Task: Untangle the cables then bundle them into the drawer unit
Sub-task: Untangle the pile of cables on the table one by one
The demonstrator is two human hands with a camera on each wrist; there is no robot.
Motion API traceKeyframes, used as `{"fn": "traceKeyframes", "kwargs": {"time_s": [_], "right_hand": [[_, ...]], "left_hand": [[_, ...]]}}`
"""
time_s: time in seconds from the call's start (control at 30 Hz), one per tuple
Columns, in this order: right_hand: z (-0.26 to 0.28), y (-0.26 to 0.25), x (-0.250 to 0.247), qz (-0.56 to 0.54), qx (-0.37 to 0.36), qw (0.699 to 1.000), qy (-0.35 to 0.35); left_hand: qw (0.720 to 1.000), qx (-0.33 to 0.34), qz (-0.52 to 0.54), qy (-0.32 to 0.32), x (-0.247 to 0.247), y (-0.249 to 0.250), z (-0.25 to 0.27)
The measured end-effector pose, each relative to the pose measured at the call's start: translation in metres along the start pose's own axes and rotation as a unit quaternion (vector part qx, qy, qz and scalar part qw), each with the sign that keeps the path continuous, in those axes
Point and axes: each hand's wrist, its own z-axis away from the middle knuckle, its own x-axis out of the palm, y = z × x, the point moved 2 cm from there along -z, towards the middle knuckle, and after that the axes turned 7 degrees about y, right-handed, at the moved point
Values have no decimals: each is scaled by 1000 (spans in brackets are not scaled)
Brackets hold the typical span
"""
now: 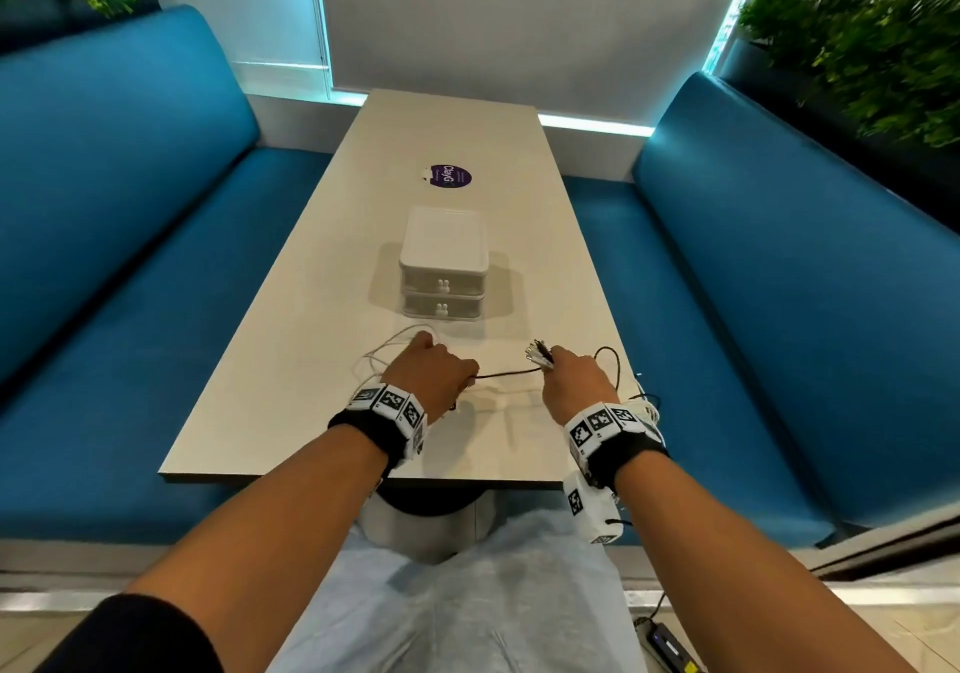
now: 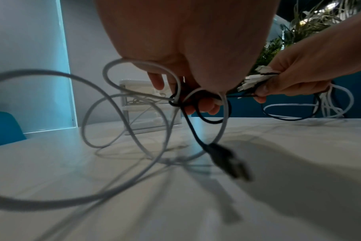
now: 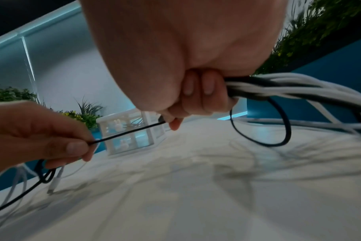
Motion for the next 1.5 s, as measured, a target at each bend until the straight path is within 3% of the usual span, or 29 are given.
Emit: {"fn": "traceKeyframes", "kwargs": {"time_s": [0.17,0.33,0.53,0.73,0.9,1.07,1.27,1.4,1.5], "right_hand": [[12,-26,19,-58,-94,993,-39],[7,-19,16,-84,-104,989,-55],[-3,-10,10,-81,-61,993,-59],[-6,11,9,-76,2,996,-44],[-3,25,13,-61,14,997,-43],[-3,21,11,-71,26,996,-39],[-4,27,3,-87,52,995,-26],[2,12,8,-124,19,991,-34],[7,8,8,-152,-5,988,-29]], "left_hand": [[998,23,49,33,-1,25,-8],[992,7,120,45,4,20,-4],[975,-22,218,16,3,5,5],[941,-58,328,67,4,5,13],[966,-90,227,89,-3,-18,12],[988,-96,101,69,-7,-19,11],[990,-127,-10,64,-8,-17,14],[994,-8,41,101,-16,25,2],[991,-9,125,51,-7,53,-9]]}}
